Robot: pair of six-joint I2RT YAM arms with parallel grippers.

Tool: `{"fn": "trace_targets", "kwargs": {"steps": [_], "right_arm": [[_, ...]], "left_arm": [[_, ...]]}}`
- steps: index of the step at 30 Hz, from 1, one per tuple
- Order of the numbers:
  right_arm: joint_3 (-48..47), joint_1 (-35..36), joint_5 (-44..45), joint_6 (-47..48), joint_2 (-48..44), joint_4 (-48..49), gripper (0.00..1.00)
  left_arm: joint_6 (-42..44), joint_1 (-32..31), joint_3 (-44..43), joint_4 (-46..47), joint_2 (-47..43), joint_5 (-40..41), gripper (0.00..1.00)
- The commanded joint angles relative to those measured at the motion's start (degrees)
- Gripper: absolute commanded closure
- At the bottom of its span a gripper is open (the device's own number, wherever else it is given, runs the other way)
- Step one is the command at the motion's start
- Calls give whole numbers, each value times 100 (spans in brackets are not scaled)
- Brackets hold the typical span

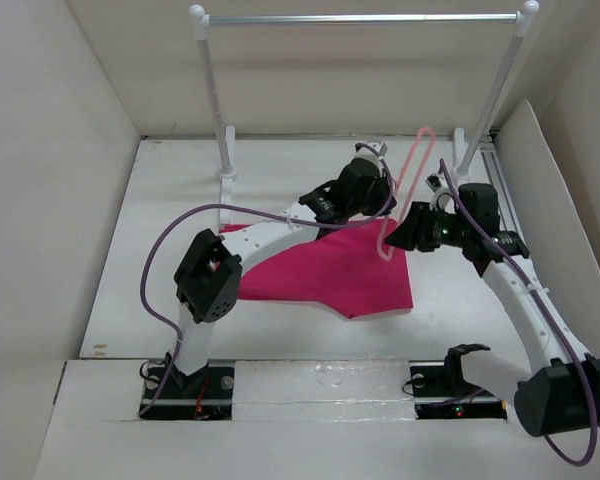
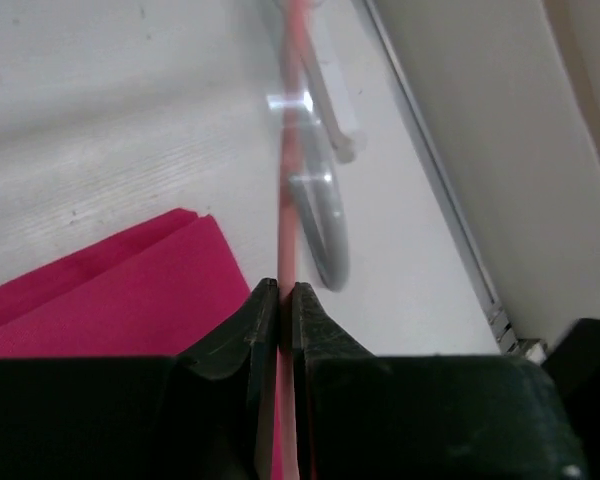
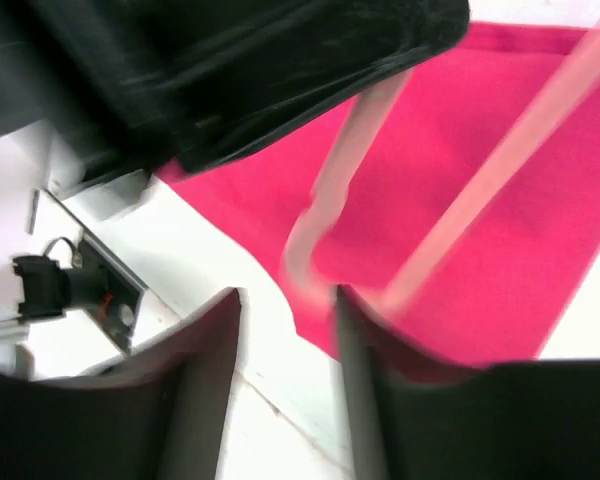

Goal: Place the trousers on the hanger
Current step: Pick up the hanger from the clothesline, then place the trousers on the hanger.

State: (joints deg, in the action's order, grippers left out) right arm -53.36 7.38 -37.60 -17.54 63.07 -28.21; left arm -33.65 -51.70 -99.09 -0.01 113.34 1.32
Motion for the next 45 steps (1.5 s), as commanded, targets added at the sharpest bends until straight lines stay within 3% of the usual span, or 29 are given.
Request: {"fn": "trace_targets", "kwargs": {"steps": [1, 4, 7, 8, 9, 11, 12, 17, 18, 22, 24, 27, 28, 30, 34, 35, 38, 45], "right_arm": [[-182, 1, 287, 443, -514, -658, 47], [-577, -183, 805, 777, -901, -1607, 31], [-728, -499, 1087, 1023, -1296, -1960, 32], [-719, -683, 1132, 1103, -1349, -1961, 38], [-693, -746, 1141, 1165, -1367, -1935, 61], [-693, -520, 1753, 1244, -1306, -1829, 87], [-562, -170, 2061, 1218, -1193, -1663, 100], [-140, -298, 1896, 1402, -1139, -1057, 100], [35, -298, 2080, 1429, -1121, -794, 100], [413, -298, 1889, 1280, -1007, -355, 100], [834, -621, 1496, 1218, -972, -212, 100], [1614, -685, 1239, 1061, -1060, 463, 100], [1819, -737, 1073, 999, -1034, 1153, 100], [1961, -738, 1062, 1007, -571, 1484, 100], [1846, -983, 1045, 1244, 4, 1457, 91], [1882, -1123, 992, 1270, 4, 1554, 78], [1691, -1124, 1009, 1481, 266, 1433, 61], [1312, -1063, 1176, 1684, 979, 1441, 59]], "left_arm": [[-335, 125, 432, 273, -242, -439, 100], [-765, 125, 862, 545, -295, -913, 100], [-1195, 3, 1363, 985, -443, -880, 100], [-1336, -59, 1505, 1099, -523, -601, 100], [-1450, -233, 1620, 1317, -602, -441, 100], [-1863, -462, 1752, 1311, -603, 380, 100], [-2543, -698, 1770, 1198, -402, 700, 100], [-3778, -937, 2103, 1450, -110, 957, 100], [-4094, -1190, 2182, 1547, -110, 1323, 100], [-4158, -1491, 1806, 979, -40, 2044, 100], [-4386, -1492, 1630, 564, 92, 2336, 100], [-4721, -1545, 1961, 712, 75, 2793, 100], [-4712, -1545, 2068, 852, 57, 2986, 100], [-4756, -1545, 2113, 898, 118, 3067, 100], [-4625, -1545, 2245, 1213, 259, 3155, 100], [-4659, -1545, 2253, 1240, 372, 3094, 100], [-4712, -1545, 2315, 1441, 531, 2857, 100], [-4431, -1545, 2386, 1768, 856, 2426, 100]]}}
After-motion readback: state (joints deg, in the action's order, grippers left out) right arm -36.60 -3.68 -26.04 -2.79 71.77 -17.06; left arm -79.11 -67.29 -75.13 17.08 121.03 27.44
